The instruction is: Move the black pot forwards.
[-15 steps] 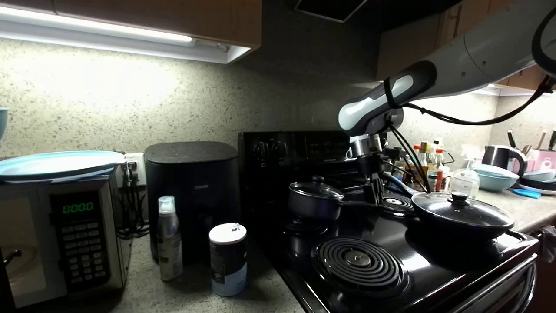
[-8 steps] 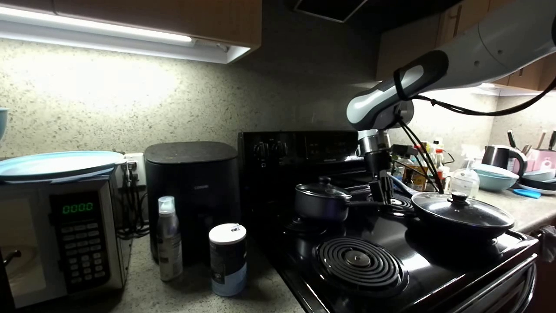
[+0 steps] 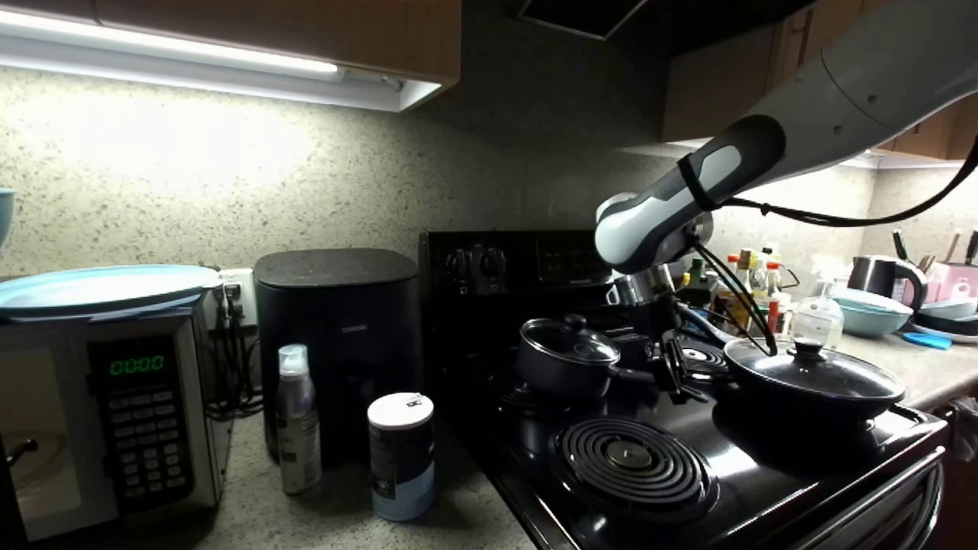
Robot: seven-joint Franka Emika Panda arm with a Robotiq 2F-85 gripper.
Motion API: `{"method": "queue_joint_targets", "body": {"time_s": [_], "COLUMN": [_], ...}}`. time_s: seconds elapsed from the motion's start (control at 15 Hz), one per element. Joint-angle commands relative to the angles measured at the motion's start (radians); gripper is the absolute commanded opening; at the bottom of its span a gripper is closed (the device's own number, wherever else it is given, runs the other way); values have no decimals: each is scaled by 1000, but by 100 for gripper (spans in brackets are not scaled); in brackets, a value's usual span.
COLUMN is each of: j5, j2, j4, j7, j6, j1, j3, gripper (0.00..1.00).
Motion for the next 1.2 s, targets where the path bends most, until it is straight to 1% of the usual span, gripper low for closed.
{"method": "queue_joint_targets", "body": {"time_s": [0.0, 0.2, 0.47, 0.67, 0.73, 0.8, 1.07, 1.13], "j5": [-113, -172, -210, -228, -211, -195, -194, -215], "j2": [-134, -190, -273, -325, -333, -268, -294, -304], "j4": [-243, -348, -470, -547, -552, -474, -506, -526], "j7": [21, 23, 20, 18, 12, 5, 5, 10], "j6": [164, 246, 351, 428, 436, 388, 403, 408], "j1": [45, 68, 73, 68, 63, 70, 68, 77], "j3": [11, 16, 19, 15, 15, 17, 15, 18], "gripper": [7, 7, 7, 7, 7, 29, 29, 7]}}
